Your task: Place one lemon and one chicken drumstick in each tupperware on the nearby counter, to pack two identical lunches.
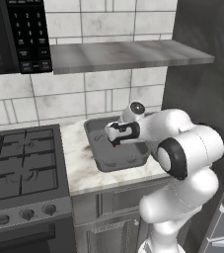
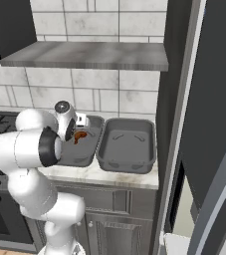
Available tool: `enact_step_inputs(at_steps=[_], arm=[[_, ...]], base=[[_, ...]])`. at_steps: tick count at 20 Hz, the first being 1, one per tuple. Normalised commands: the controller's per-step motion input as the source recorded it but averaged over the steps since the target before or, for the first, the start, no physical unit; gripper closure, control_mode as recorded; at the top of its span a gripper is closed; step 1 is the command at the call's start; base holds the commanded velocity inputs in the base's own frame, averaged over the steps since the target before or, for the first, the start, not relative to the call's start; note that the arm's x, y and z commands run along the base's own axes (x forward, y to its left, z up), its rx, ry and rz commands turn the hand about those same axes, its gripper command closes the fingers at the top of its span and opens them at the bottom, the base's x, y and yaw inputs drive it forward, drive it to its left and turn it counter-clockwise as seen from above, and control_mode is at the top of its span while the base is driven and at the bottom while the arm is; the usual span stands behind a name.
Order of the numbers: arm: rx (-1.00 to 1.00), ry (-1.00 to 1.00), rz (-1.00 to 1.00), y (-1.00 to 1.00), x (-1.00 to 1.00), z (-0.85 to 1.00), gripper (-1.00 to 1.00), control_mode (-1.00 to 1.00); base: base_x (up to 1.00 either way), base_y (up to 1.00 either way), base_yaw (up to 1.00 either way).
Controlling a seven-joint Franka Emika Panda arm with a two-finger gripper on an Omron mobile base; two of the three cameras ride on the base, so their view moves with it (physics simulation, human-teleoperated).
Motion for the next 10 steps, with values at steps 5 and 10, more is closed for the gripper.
enact_step_inputs(at_steps=[5, 10], arm=[[0.0, -0.15, 0.0, -0.45, -0.77, 0.51, -1.0, -1.0], [0.0, -0.12, 0.0, -0.26, -0.66, 0.57, -1.0, -1.0]], base=[[0.0, 0.0, 0.0], [0.0, 0.0, 0.0]])
